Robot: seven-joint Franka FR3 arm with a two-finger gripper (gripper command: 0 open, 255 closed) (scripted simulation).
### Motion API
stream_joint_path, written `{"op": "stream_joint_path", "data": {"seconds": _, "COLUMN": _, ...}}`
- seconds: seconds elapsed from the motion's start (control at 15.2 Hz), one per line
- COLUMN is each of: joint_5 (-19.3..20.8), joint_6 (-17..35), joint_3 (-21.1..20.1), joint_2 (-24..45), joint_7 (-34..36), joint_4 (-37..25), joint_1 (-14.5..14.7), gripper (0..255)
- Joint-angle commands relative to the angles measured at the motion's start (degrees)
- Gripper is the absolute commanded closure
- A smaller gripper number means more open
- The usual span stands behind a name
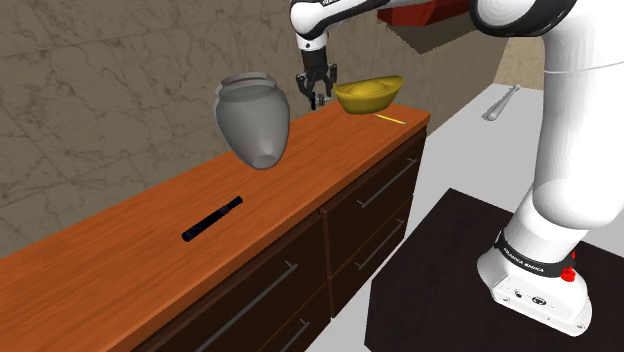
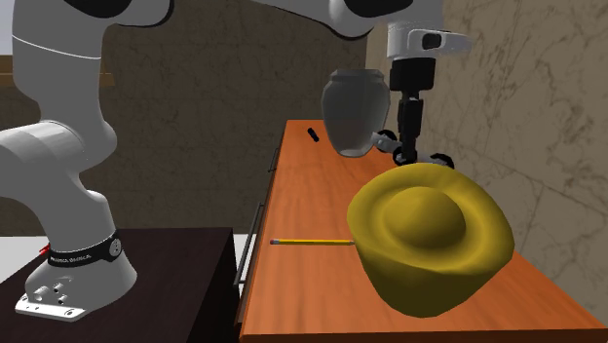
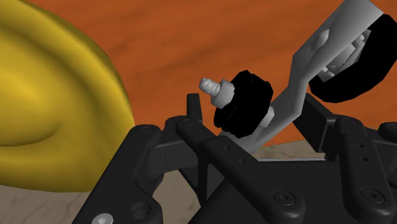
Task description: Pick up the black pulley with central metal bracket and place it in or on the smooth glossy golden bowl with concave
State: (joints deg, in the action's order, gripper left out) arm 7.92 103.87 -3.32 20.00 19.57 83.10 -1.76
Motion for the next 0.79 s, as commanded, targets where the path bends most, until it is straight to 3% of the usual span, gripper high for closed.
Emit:
{"op": "stream_joint_path", "data": {"seconds": 0.0, "joint_5": 0.0, "joint_6": -1.6, "joint_3": 0.0, "joint_2": -0.2, "joint_7": -0.1, "joint_4": -1.4, "joint_1": 0.1, "gripper": 255}}
{"op": "stream_joint_path", "data": {"seconds": 0.73, "joint_5": -0.1, "joint_6": -10.6, "joint_3": -0.1, "joint_2": 1.0, "joint_7": -1.1, "joint_4": -11.7, "joint_1": 0.4, "gripper": 255}}
